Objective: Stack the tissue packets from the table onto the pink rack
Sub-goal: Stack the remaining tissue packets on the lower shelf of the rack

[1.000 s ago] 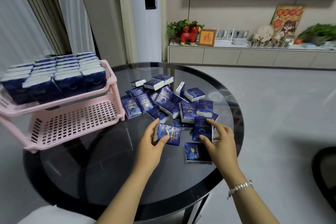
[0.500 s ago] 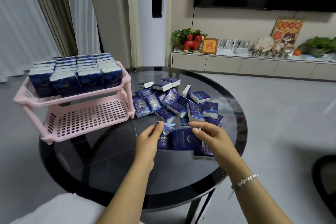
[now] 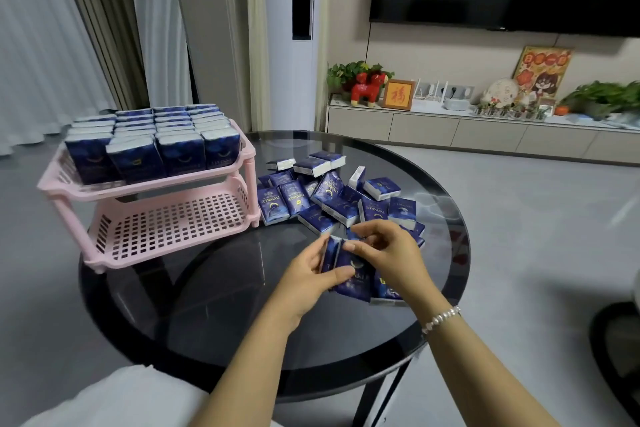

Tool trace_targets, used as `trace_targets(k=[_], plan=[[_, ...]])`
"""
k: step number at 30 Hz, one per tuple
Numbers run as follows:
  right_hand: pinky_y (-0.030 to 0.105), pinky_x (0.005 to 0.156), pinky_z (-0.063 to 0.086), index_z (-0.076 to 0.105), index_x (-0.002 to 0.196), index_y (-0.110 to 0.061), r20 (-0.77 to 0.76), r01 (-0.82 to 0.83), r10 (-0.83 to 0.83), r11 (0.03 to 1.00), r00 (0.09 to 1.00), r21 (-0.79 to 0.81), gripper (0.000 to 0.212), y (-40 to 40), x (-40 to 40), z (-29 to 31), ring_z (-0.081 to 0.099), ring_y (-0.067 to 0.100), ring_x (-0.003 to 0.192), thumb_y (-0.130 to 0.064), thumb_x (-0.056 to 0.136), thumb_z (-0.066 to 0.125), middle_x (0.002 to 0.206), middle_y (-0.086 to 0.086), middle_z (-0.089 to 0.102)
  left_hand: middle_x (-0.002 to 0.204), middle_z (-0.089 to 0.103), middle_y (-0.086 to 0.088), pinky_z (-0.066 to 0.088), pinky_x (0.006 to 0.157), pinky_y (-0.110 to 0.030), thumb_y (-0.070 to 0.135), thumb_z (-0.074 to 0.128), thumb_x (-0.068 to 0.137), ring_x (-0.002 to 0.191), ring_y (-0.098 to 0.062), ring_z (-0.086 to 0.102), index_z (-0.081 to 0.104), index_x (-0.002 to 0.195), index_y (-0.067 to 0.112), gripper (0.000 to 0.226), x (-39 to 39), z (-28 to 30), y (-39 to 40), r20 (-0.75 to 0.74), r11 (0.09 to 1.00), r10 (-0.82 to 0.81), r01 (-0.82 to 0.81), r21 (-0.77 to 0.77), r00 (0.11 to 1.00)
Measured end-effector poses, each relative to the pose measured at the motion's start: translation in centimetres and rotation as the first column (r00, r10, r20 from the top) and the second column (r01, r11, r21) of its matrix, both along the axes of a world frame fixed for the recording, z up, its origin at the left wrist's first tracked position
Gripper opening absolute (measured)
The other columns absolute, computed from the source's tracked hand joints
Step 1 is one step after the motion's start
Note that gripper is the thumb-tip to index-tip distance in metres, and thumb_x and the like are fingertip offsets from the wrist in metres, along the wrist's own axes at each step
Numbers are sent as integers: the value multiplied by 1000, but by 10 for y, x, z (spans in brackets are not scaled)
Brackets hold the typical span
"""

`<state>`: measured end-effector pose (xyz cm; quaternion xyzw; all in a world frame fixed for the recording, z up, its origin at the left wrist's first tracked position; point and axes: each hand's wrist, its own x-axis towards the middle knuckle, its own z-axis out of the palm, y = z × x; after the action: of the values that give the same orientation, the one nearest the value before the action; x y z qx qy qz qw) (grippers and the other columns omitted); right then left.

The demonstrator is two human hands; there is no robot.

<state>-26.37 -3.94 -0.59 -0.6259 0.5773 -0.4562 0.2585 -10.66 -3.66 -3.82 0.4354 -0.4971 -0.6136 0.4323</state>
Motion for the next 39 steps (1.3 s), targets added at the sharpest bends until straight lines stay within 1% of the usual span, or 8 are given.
trace_targets(k=[4, 8, 15, 20, 23, 27, 34, 39], plan=[[25, 79, 50, 71, 101, -26, -175, -28, 50, 992, 983, 122, 18, -5, -23, 4, 63, 9, 85, -33, 85, 66, 94, -9, 70, 122, 64, 3, 46, 102, -36, 8, 70, 82, 112, -13, 62, 43, 139, 15, 63, 4, -3, -6, 5, 995, 99, -99, 12, 995], [24, 91, 46, 61, 123, -21, -530, -38, 237, 933, 814, 358, 42, -4, -42, 4, 59, 11, 105, -31, 83, 69, 121, -6, 63, 144, 46, 2, 35, 112, -40, 19, 71, 83, 130, -16, 46, 30, 147, 24, 76, 6, -8, -9, 41, 986, 163, -164, 36, 986], [35, 93, 43, 59, 124, -21, -666, -60, 334, 915, 667, 399, 45, 1, -40, -5, 42, 24, 113, -34, 82, 68, 118, 0, 61, 148, 38, 1, 33, 112, -37, 20, 68, 86, 134, -16, 40, 29, 147, 27, 72, 5, -8, -7, 48, 973, 230, -232, 21, 972], [33, 80, 45, 64, 99, -16, -574, -112, 366, 896, 732, 429, 34, 1, -33, -9, 49, 22, 95, -37, 75, 74, 96, 0, 61, 146, 40, 3, 35, 105, -29, 15, 62, 90, 120, -9, 46, 25, 149, 24, 70, 7, -3, 3, 49, 959, 282, -283, 7, 958], [28, 66, 39, 59, 92, -6, -405, -146, 322, 902, 856, 407, 34, 4, -31, -8, 48, 15, 73, -33, 78, 74, 79, 0, 53, 148, 38, 5, 32, 110, -31, 19, 62, 90, 127, -9, 43, 23, 149, 27, 71, 11, -3, 14, 79, 946, 324, -325, 2, 943], [16, 58, 41, 58, 90, -14, -76, -180, 222, 914, 972, 363, 26, 5, -19, -4, 54, 7, 65, -34, 81, 71, 75, -5, 59, 151, 34, 8, 28, 108, -25, 22, 56, 94, 136, -10, 36, 18, 151, 26, 68, 19, 5, 29, 124, 942, 334, -335, -18, 934], [7, 50, 41, 58, 95, -7, 230, -381, 327, 887, 917, 260, 26, 18, 26, 27, 56, -8, 53, -29, 84, 67, 74, -6, 62, 148, 27, 19, 24, 111, -24, 25, 52, 96, 139, -6, 28, 13, 150, 37, 68, 46, 21, 54, 152, 931, 361, -347, -111, 920], [9, 66, 46, 62, 108, -15, 220, -444, 405, 880, 887, 170, 31, 20, 63, 37, 63, -4, 76, -36, 85, 66, 93, -7, 69, 152, 30, 16, 25, 117, -35, 30, 46, 97, 137, -5, 32, 16, 146, 45, 59, 61, 40, 67, 154, 925, 365, -339, -170, 918]])
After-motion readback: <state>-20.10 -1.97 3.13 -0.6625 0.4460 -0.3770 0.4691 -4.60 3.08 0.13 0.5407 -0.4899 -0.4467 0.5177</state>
